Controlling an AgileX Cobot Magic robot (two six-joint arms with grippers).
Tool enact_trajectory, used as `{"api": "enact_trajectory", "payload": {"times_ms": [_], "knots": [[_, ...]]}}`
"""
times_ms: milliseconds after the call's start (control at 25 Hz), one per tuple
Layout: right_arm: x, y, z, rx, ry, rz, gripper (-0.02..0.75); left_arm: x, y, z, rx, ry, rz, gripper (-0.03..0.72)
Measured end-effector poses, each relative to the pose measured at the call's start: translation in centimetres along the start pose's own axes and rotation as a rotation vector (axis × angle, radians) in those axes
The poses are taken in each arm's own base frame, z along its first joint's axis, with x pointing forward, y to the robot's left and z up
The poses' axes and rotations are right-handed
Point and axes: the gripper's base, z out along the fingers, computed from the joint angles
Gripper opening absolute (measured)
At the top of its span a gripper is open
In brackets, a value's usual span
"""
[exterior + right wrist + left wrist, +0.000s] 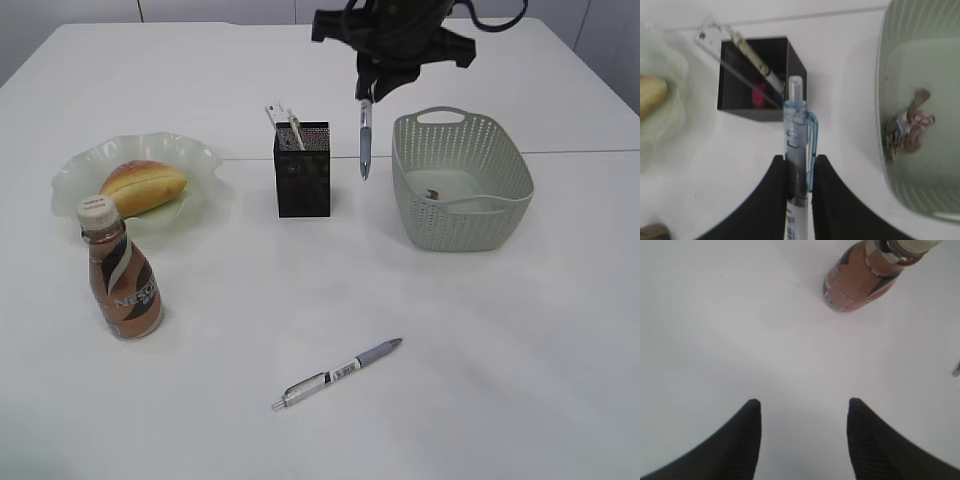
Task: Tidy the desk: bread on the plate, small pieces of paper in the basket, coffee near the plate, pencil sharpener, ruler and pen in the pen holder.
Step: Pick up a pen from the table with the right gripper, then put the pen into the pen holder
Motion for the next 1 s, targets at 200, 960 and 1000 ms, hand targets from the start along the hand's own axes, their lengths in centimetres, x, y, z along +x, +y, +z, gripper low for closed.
{"api": "enact_trajectory", "payload": {"times_ms": [200,960,1000], "knots": [[-2.1,-0.9,-1.0,-0.054,-0.162,0.012,0.073,0.0,0.0,0.0,0.000,0.002,0.000,0.406],[-4.5,0.4,4.7,-0.181,-0.497,-0.096,0.071,0.0,0.0,0.0,0.000,-0.004,0.000,0.405],[-4.5,0.4,5.0,-0.184,-0.506,-0.096,0.070,0.0,0.0,0.0,0.000,-0.004,0.000,0.405]]}}
